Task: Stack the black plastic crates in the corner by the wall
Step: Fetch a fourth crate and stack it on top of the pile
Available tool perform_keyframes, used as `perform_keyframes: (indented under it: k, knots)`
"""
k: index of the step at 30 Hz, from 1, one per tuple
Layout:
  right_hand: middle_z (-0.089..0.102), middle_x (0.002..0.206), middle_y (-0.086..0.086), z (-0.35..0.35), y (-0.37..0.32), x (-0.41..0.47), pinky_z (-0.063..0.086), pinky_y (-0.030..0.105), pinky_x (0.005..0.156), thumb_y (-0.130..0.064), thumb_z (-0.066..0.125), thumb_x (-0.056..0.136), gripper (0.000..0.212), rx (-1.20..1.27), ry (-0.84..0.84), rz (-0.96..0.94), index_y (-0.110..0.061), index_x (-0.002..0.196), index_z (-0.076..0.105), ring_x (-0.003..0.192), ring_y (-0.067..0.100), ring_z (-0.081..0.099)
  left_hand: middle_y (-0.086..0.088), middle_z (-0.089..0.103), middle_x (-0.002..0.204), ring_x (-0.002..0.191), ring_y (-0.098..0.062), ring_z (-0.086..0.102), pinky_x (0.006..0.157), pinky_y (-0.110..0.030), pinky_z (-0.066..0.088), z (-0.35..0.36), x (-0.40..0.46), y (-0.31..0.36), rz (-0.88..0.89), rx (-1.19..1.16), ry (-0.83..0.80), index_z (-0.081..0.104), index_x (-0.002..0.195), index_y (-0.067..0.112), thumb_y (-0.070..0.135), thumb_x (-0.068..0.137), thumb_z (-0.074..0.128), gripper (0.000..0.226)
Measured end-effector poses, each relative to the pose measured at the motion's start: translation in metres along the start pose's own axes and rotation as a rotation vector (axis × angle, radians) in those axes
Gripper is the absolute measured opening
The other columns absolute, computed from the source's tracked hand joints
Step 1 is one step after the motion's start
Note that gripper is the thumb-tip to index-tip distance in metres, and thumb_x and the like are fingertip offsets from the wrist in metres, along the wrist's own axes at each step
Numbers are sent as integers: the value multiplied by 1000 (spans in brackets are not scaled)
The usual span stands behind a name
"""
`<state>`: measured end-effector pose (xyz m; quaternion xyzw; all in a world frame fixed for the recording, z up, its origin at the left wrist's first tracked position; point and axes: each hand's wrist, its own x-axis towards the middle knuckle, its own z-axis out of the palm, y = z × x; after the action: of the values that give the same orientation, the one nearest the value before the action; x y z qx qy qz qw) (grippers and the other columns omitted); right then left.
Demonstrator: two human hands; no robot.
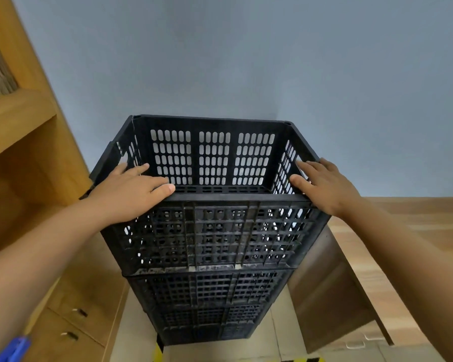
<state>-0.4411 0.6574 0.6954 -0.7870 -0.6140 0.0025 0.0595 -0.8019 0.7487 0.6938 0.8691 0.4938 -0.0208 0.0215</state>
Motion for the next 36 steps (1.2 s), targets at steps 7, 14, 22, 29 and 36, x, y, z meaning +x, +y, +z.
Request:
perform_keyframes:
  k: [7,14,22,29,36]
  knots:
    - [26,155,0,11,-46,-5,7,48,117,-72,-5,79,83,-178,39,-227,-31,149,17,145,22,17,11,38,149,145,-11,15,118,-42,-1,1,-1,0,-1,14,23,39,138,41,78,66,-18,99]
    - [30,154,-2,4,-50,-4,15,42,116,-65,12,89,69,-40,-32,-255,-32,149,18,142,19,24,8,33,152,145,-11,14,118,-41,2,1,2,-5,28,-13,5,35,141,39,79,64,-16,101]
    - [3,160,2,-13,-11,40,-4,48,118,-78,-2,75,88,-210,-74,-51,-32,150,4,147,21,-4,3,23,157,147,-15,1,117,-47,-3,-20,45,-68,-41,73,20,27,147,31,69,87,16,72]
    - [-4,160,2,-4,-11,50,-2,42,117,-92,-24,39,127,-192,-109,-31,-31,149,-4,147,18,-7,2,7,160,147,-17,-8,117,-47,-2,-9,84,-103,-30,0,13,19,150,27,62,91,29,70]
    - [-8,160,-1,-5,0,77,-2,39,119,-81,4,68,95,-53,-124,-21,-31,149,-4,146,17,-10,-2,-10,160,146,-18,-14,117,-45,-5,-13,140,-123,-53,8,65,3,152,24,61,92,29,75]
